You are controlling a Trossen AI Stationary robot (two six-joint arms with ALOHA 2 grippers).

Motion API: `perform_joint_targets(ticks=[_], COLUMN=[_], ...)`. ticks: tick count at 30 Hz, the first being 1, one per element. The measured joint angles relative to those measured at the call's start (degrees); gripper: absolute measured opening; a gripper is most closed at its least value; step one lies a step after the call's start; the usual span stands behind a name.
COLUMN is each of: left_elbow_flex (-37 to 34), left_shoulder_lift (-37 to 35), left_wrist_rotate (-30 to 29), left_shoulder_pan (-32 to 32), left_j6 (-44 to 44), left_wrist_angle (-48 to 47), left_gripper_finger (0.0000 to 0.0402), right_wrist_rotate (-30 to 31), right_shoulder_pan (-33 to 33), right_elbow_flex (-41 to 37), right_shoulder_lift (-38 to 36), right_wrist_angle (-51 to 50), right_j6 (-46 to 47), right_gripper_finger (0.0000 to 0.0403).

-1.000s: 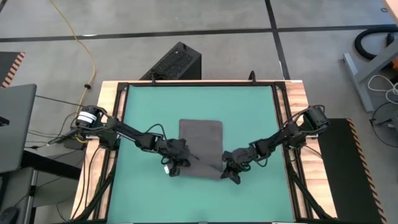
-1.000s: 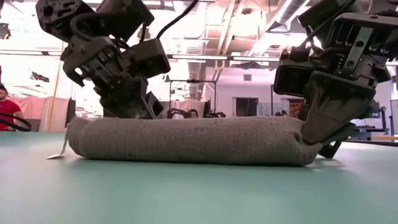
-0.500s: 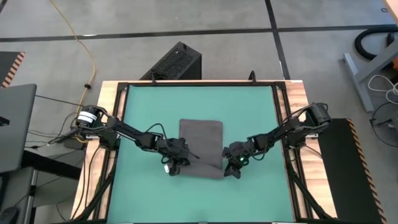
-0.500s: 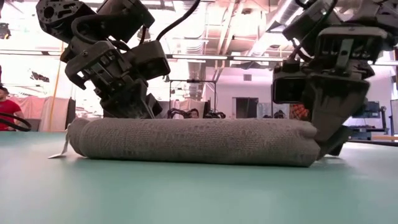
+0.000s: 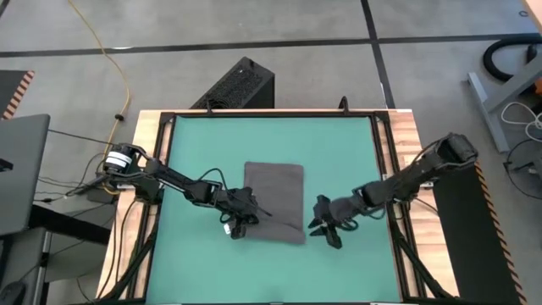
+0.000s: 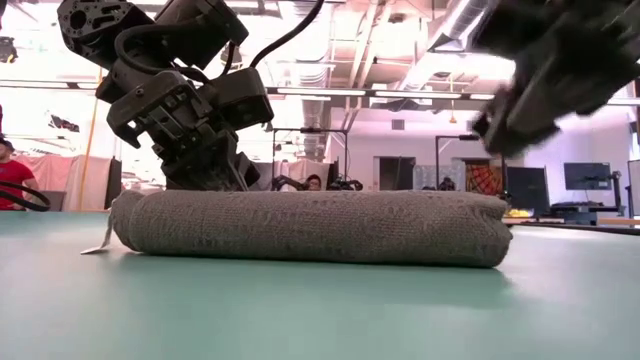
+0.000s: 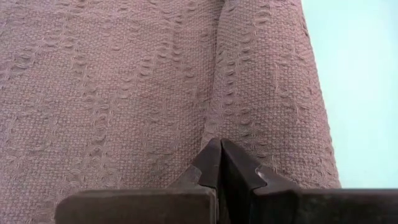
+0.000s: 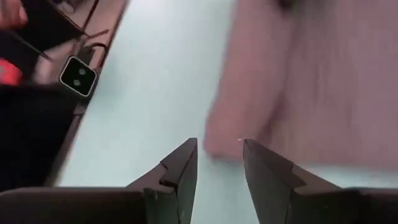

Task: Roll towel into tight, uniform cylinder
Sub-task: Roll the gray towel

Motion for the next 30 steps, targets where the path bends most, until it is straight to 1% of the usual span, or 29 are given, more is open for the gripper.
perform_joint_targets(ticks=[3,5,7,9,12,16,21,23,25,27,30], left_elbow_flex=[0.01,0.01,0.01,0.00,0.01,0.01,0.01,-0.01,-0.01,-0.01,-0.03], left_shoulder_lift=[0.00,0.00,0.00,0.00,0.00,0.00,0.00,-0.18,-1.10,-3.03,-6.76], left_wrist_rotate=[-0.01,-0.02,-0.02,-0.02,0.03,0.30,0.65,1.41,2.74,3.55,3.20], left_shoulder_pan=[0.00,0.00,0.00,0.00,0.00,0.00,0.00,0.13,0.52,0.85,1.09], left_j6=[-0.03,-0.42,-0.95,-1.44,-1.74,-2.38,-2.93,-3.01,-3.12,-3.48,-2.96], left_wrist_angle=[0.00,0.00,0.04,0.08,0.09,0.08,0.01,-0.08,-0.54,-1.82,-3.72], left_gripper_finger=[0.0000,0.0000,0.0000,0.0000,0.0000,0.0000,0.0000,0.0000,0.0000,0.0000,0.0000], right_wrist_rotate=[8.37,14.61,20.71,24.37,25.73,26.42,32.37,34.08,34.40,34.66,34.71], right_shoulder_pan=[6.01,9.21,11.43,12.41,12.61,12.59,12.58,12.46,12.35,12.07,11.29], right_elbow_flex=[0.88,1.95,3.83,5.87,8.60,12.24,15.82,16.37,16.46,16.51,16.57], right_shoulder_lift=[1.86,4.29,6.83,9.48,13.49,18.57,23.89,25.83,27.47,28.66,29.51], right_wrist_angle=[4.89,6.24,5.05,3.60,2.20,1.51,-3.13,-4.20,-4.28,-4.12,-3.98], right_j6=[-10.95,-16.31,-19.37,-20.71,-20.84,-21.29,-21.32,-21.30,-21.32,-20.76,-20.23], right_gripper_finger=[0.0156,0.0156,0.0156,0.0161,0.0180,0.0219,0.0264,0.0272,0.0275,0.0276,0.0275])
